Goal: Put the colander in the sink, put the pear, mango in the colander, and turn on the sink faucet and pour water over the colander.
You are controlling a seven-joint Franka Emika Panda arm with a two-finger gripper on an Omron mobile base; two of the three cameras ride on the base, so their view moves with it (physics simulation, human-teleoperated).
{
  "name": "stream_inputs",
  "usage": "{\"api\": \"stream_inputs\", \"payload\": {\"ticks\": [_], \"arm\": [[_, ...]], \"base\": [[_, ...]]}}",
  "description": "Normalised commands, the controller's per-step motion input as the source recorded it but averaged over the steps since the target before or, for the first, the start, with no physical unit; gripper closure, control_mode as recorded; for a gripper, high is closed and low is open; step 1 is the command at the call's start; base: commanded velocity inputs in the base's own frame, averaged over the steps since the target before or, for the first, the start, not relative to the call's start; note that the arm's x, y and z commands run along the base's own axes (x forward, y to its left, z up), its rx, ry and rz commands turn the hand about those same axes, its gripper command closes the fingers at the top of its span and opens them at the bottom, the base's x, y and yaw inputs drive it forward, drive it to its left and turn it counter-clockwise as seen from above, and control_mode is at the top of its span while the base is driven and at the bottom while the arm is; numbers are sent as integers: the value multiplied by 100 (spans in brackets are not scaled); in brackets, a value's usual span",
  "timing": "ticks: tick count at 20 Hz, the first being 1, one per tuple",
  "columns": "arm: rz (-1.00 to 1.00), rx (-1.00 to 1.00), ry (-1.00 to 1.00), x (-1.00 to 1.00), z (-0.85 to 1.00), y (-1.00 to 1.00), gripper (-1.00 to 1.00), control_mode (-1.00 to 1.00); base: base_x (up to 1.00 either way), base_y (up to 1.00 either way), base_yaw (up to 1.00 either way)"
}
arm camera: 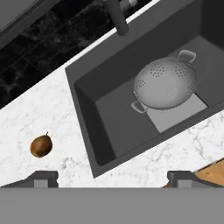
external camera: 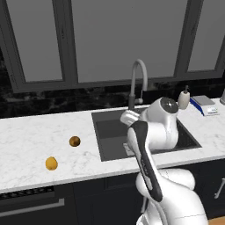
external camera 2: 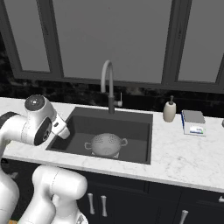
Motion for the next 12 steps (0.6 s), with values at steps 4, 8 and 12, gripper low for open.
{"api": "stream_inputs", "payload": {"ticks": [4,8,12], "arm": [[13,-15,14,14,13,100,-100,-100],[19,-11,29,37,5,100,-100,-100],[11,-13,25,41,0,100,-100,-100]], "base": [[0,0,0],[0,0,0],[0,0,0]]}}
